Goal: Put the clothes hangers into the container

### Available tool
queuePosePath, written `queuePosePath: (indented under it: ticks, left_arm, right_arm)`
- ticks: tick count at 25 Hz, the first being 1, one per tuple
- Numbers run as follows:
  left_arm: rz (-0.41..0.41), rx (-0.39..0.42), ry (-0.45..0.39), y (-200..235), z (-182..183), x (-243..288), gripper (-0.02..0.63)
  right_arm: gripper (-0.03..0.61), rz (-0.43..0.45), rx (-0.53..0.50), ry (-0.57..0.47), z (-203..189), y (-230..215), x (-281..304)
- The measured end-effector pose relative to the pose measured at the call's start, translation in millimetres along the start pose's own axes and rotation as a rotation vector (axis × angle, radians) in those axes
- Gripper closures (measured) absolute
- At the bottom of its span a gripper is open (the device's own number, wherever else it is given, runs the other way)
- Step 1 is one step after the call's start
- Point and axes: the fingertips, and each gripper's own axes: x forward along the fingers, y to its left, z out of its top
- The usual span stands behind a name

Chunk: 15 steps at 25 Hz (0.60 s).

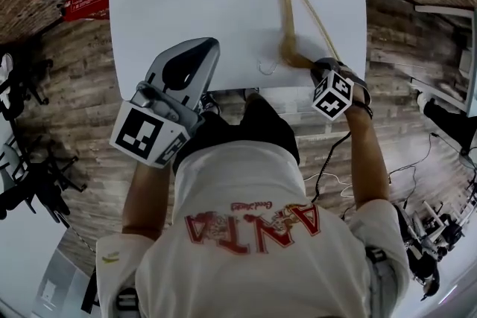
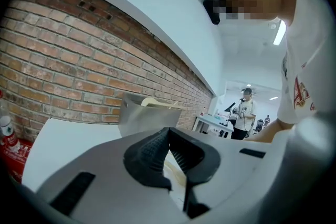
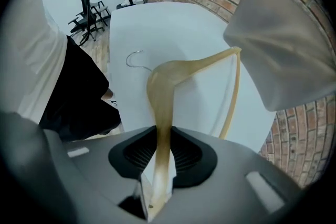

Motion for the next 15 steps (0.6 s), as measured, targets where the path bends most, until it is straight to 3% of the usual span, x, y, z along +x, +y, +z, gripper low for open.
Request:
queuePosePath:
  ticks: [8,15]
  left_arm:
    - [-0.034,0.035,-0.040,-7.2,18.2,-21.4,0.604]
    - [-0.038,0.075,-0.103,-4.0,44.3,-59.9,0.604]
  right_arm:
    - [0.494,-0.086,-0.009,-0.129,39.1,16.7,-50.8]
    - [0.494,-0.283,0.022,-0.274,90.3,21.1,-113.2]
